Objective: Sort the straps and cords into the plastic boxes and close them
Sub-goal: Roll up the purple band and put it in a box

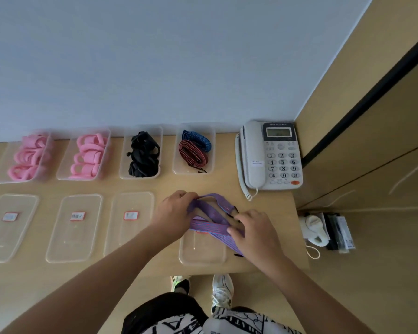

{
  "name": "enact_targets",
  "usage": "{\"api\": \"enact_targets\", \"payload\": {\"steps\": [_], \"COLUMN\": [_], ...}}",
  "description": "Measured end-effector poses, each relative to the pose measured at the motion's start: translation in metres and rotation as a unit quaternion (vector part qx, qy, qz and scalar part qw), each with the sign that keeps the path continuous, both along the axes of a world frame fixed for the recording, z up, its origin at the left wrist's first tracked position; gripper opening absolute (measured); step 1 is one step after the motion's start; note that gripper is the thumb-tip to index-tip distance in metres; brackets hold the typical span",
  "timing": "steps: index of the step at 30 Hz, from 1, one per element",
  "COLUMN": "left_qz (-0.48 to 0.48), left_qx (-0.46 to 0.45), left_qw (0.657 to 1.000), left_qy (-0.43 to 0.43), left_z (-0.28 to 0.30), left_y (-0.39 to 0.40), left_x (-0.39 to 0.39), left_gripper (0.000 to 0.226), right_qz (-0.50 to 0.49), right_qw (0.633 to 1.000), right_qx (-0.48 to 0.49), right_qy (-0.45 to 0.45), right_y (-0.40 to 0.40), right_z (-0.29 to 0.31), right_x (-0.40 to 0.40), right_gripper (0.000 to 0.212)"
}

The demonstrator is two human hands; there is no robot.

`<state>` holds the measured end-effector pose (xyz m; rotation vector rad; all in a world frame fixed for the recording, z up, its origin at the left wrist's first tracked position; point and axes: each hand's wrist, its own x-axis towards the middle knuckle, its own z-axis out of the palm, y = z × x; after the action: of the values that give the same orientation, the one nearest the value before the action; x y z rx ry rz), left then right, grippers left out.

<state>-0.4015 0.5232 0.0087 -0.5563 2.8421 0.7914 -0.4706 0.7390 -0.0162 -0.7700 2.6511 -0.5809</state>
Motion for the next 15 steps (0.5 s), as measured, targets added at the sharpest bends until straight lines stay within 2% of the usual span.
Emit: {"api": "enact_targets", "payload": {"steps": [3,7,12,15], "left_qz": [0.024,0.059,0.094,0.112], "left_qx": [0.002,0.002,-0.003,-0.003], "left_qw": [1.0,0.998,0.994,0.99], "left_qy": [-0.002,0.014,0.06,0.091], "left_z": [0.001,0.003,0.013,0.026], "left_y": [0.007,0.016,0.024,0.028], "left_x": [0.001,0.007,0.01,0.009], "left_gripper": [0.044,0.039,0.013,0.012], "right_qz": [0.026,0.028,-0.009,-0.038], "right_qw": [0.999,1.0,0.994,0.98], "right_qx": [0.012,0.0,-0.108,-0.19], "right_qy": [-0.013,-0.01,-0.021,-0.045], "right_y": [0.003,0.009,0.021,0.025], "right_z": [-0.003,-0.006,-0.007,0.004], "right_x": [-0.001,0.001,0.004,0.002], "right_gripper": [0.055,0.037,0.025,0.022]}}
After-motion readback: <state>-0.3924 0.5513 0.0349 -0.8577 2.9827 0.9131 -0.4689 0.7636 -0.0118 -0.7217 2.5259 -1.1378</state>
